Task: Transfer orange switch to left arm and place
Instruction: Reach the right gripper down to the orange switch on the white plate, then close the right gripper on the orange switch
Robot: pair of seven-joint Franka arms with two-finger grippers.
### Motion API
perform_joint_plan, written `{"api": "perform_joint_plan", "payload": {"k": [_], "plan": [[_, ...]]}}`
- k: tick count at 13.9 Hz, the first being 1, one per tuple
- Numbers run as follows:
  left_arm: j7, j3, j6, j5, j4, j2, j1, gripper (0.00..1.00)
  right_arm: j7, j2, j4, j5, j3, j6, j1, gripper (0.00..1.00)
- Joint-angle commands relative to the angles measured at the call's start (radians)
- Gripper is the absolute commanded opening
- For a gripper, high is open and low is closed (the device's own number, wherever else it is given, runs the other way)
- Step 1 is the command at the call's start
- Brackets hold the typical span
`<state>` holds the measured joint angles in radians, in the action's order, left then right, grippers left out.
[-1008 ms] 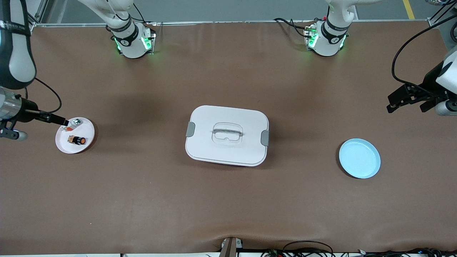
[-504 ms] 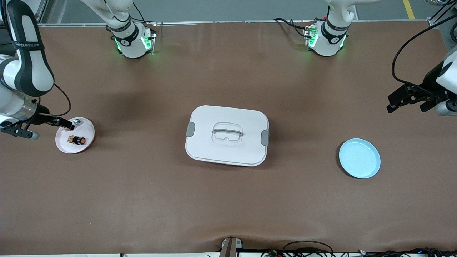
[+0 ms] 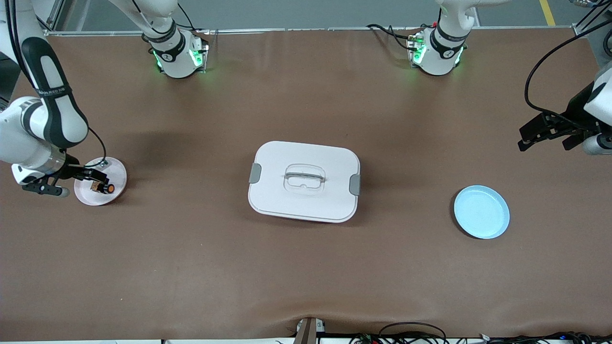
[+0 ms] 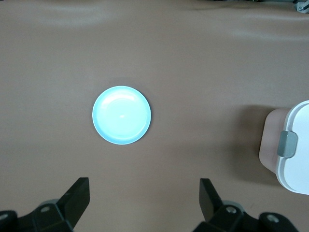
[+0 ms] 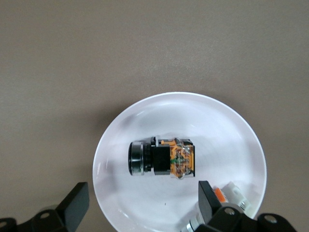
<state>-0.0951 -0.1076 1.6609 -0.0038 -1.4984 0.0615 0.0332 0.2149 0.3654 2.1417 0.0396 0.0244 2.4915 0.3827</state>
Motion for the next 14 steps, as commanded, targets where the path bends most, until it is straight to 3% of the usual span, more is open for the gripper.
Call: {"api": "perform_joint_plan", "payload": {"k": [1,14], "plan": [[0.025,-0.003,-0.015,-0.001,0.009,-0.002,0.005,1.00,0.035,0.058,-0.045,0.005,0.015,0.009,0.021,1.00],[0.025,-0.003,-0.015,-0.002,0.009,-0.003,0.005,1.00,0.074,0.125,-0.094,0.005,0.015,0.009,0.038,1.00]]}}
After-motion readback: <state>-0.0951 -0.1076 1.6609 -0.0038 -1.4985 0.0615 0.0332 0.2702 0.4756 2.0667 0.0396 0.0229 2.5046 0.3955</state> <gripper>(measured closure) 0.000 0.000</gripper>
